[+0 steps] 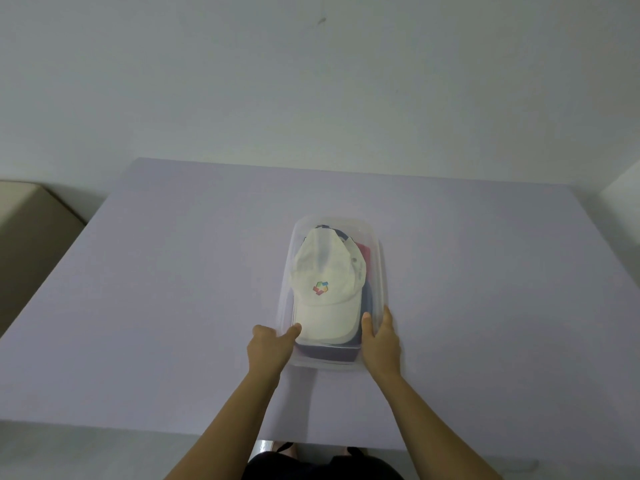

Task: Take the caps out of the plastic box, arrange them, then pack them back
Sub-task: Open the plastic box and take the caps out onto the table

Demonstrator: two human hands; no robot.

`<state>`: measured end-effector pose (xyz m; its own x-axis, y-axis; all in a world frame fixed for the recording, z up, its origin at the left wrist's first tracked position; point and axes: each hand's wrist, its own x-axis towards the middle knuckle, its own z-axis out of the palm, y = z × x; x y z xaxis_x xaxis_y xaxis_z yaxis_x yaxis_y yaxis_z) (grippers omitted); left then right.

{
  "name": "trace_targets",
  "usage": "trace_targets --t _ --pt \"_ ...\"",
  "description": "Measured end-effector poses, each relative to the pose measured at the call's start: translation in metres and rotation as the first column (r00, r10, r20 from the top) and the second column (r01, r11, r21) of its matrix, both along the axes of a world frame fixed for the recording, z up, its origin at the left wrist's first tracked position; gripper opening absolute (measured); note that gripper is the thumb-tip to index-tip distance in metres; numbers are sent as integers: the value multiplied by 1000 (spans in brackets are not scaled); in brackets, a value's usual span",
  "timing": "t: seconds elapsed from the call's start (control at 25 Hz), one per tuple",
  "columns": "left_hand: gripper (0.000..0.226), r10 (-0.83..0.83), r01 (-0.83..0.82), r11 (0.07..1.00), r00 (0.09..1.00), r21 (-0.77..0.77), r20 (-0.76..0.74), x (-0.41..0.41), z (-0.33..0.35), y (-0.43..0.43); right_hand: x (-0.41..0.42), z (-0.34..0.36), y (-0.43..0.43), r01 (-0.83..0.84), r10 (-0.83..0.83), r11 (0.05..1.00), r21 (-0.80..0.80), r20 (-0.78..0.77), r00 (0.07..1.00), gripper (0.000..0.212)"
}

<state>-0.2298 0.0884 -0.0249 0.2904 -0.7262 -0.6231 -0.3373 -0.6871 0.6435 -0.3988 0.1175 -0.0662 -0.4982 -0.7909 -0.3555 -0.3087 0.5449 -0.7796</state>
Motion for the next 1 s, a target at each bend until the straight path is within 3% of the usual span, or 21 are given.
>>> trace_targets --t 0.12,0.24,0.32,0.4,0.48,0.6,0.76,1.0 --pt "42 18 -17 999 1000 -41 24 1 -2 3 -7 3 3 -2 1 1000 6 140 990 61" --pt "41 86 -90 983 996 -161 -31 -3 2 10 -21 3 5 61 -64 998 20 425 903 74" --pt "39 147 -194 964 959 -183 -241 -7 9 13 -30 3 8 153 -140 988 28 588 796 74" --pt "41 196 -327 931 820 -159 -538 -8 17 11 -37 3 8 195 -178 980 41 618 766 71" --pt "40 215 -422 895 688 -142 -693 2 22 1 -37 3 7 168 -167 984 54 592 789 73" --pt "44 231 -527 835 597 -159 -768 44 21 -23 -23 9 8 -28 2 997 67 361 933 71" --pt "51 232 -561 792 641 -241 -732 127 12 -48 -9 11 12 -125 114 990 60 160 981 63" --pt "47 301 -527 828 706 -192 -641 179 -25 -46 -8 10 9 -115 109 984 134 51 993 69"
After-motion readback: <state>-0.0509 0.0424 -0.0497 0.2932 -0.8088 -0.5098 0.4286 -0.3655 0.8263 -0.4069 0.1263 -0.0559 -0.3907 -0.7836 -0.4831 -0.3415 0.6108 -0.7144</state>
